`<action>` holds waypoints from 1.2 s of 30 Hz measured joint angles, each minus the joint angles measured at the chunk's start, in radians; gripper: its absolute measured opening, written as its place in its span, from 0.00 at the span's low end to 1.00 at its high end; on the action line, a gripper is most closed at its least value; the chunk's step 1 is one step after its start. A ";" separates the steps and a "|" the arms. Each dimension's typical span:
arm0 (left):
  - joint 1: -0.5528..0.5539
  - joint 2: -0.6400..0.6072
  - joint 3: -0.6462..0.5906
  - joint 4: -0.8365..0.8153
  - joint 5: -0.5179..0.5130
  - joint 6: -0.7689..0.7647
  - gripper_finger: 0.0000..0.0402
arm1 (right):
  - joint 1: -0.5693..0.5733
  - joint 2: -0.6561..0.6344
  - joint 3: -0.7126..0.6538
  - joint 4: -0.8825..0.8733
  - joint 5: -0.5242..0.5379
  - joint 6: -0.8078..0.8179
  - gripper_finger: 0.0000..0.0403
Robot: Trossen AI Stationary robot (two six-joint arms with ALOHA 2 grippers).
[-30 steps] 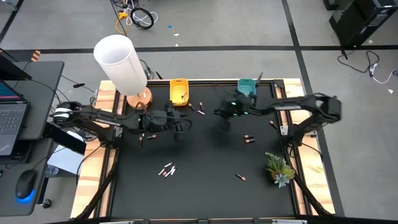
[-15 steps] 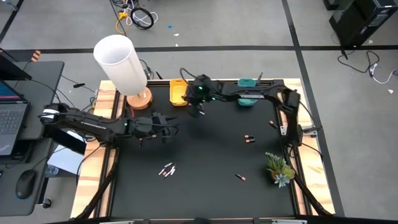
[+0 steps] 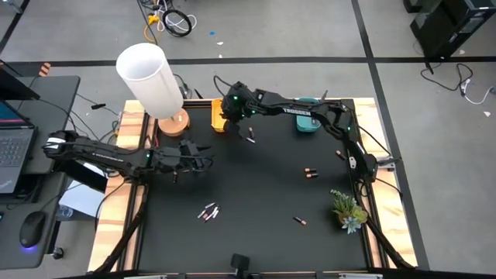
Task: Sort batteries
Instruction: Put the silver battery into the yellow bin
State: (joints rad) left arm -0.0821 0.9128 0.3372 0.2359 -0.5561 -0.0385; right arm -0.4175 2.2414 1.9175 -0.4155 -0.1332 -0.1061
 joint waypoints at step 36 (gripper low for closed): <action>0.001 -0.020 0.001 -0.043 -0.171 -0.046 0.40 | 0.085 -0.175 -0.078 -0.090 0.036 -0.066 0.30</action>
State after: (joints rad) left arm -0.0807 0.8925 0.3378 0.1928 -0.7272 -0.0847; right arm -0.3320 2.0665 1.8393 -0.5055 -0.0969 -0.1720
